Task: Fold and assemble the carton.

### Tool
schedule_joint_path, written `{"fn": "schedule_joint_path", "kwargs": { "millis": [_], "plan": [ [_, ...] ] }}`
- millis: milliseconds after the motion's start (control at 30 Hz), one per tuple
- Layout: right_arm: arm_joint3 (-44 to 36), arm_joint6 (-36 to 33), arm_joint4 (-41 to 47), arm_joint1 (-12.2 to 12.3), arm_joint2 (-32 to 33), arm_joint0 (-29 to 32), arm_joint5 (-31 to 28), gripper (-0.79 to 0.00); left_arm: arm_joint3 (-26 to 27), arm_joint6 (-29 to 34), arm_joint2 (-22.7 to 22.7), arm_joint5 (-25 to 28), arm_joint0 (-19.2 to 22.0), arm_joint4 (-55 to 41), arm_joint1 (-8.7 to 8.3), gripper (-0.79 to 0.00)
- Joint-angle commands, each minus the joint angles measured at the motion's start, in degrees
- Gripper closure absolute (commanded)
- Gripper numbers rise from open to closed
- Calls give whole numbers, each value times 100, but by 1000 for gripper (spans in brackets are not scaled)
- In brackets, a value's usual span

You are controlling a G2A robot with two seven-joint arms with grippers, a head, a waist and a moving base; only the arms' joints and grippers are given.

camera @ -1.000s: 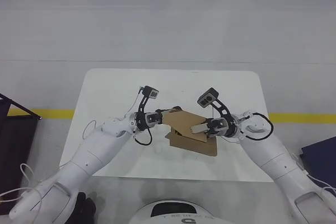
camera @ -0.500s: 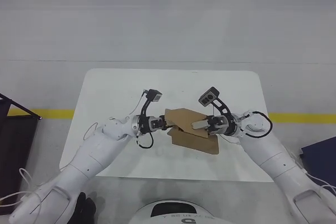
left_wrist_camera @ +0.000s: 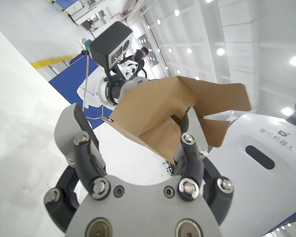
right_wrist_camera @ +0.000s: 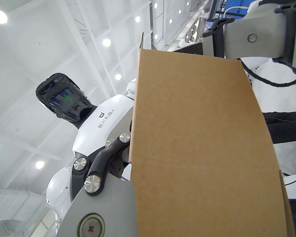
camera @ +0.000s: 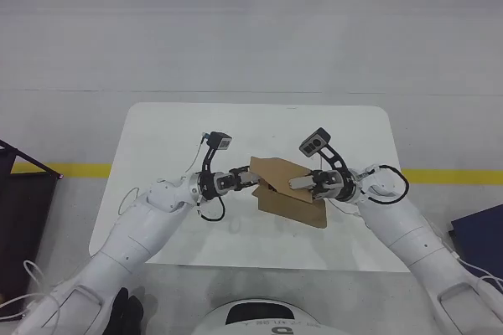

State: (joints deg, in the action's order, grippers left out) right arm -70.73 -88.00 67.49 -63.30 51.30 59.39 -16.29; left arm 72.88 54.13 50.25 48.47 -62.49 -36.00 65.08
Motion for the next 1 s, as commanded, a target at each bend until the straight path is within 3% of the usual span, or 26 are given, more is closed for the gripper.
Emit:
{"fn": "schedule_joint_path", "kwargs": {
  "millis": [0, 633, 967],
  "plan": [
    [5, 0, 4, -2, 15, 2, 0, 0, 82, 68, 107, 14, -61, 6, -32, -668],
    [159, 0, 68, -45, 87, -12, 0, 0, 1194, -27, 764, 195, -639, 665, -237, -662],
    [272, 0, 78, -67, 142, -30, 0, 0, 1035, -171, 1107, 176, -693, 1332, -341, -674]
  ]
}}
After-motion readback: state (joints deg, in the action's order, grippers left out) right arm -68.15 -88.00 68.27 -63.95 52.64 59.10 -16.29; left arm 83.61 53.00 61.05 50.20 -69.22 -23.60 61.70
